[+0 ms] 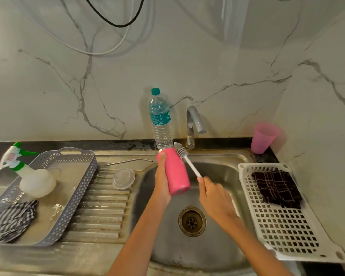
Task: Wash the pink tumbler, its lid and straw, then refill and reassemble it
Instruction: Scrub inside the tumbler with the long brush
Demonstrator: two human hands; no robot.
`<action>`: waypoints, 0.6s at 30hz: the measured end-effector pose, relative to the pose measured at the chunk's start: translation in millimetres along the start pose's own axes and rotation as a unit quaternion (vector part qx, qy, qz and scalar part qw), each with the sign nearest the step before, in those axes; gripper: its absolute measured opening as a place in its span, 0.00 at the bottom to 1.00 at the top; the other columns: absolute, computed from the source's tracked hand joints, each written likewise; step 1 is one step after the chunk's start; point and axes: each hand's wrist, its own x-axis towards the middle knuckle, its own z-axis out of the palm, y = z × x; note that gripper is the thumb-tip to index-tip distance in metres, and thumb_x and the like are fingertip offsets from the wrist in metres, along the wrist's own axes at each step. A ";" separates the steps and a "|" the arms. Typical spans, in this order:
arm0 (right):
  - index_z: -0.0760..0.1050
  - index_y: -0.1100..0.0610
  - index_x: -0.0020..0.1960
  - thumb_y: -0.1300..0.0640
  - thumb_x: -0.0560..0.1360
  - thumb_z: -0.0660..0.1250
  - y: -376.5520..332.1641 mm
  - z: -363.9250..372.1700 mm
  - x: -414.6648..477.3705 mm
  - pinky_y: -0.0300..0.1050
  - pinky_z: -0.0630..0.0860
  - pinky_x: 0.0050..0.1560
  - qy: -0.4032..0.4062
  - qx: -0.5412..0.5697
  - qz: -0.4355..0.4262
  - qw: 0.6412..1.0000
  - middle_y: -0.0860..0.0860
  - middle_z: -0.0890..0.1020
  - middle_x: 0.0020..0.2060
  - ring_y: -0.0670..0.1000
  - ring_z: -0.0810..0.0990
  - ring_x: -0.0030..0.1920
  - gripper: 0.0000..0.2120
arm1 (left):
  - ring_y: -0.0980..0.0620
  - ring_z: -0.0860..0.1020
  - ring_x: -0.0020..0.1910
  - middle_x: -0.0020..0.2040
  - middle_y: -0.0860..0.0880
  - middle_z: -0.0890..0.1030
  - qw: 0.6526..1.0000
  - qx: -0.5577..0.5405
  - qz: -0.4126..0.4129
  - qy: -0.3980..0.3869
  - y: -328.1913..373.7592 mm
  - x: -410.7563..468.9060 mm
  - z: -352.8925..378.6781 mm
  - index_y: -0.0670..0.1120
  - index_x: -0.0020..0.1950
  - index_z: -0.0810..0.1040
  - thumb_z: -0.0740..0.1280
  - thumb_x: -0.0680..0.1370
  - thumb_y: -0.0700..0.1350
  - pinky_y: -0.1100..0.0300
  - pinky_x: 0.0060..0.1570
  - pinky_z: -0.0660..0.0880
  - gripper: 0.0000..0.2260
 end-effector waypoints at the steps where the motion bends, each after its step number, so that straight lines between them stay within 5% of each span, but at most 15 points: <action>1: 0.68 0.52 0.46 0.44 0.82 0.45 -0.8 1.8 -4.5 0.48 0.68 0.35 0.004 -0.011 -0.015 1.000 0.49 0.74 0.32 0.58 0.79 0.39 0.18 | 0.44 0.84 0.47 0.57 0.39 0.82 1.000 -0.009 -0.001 0.004 2.5 1.3 -2.0 0.46 0.68 0.71 0.66 0.73 0.67 0.51 0.42 0.81 0.32; 5: 0.70 0.52 0.48 0.44 0.82 0.43 3.4 1.9 -26.7 0.48 0.73 0.39 -0.002 -0.046 -0.048 0.998 0.49 0.78 0.32 0.55 0.81 0.37 0.20 | 0.41 0.84 0.50 0.57 0.38 0.82 1.000 0.011 0.008 0.023 12.7 9.0 -12.5 0.47 0.69 0.72 0.71 0.64 0.72 0.48 0.44 0.81 0.42; 10: 0.68 0.52 0.48 0.44 0.82 0.44 -5.8 0.8 -2.0 0.46 0.64 0.33 0.009 -0.065 -0.050 0.997 0.47 0.71 0.30 0.55 0.75 0.33 0.18 | 0.43 0.84 0.48 0.56 0.39 0.82 0.999 0.014 0.003 0.029 12.2 7.3 -8.2 0.47 0.68 0.71 0.68 0.69 0.68 0.51 0.40 0.81 0.35; 18: 0.68 0.53 0.47 0.44 0.82 0.44 -2.1 -9.5 15.3 0.54 0.77 0.36 0.014 -0.058 -0.031 0.998 0.52 0.79 0.34 0.57 0.80 0.36 0.19 | 0.43 0.84 0.49 0.57 0.39 0.82 0.999 0.037 -0.012 0.005 1.6 3.1 -0.1 0.47 0.67 0.72 0.69 0.69 0.69 0.52 0.42 0.80 0.35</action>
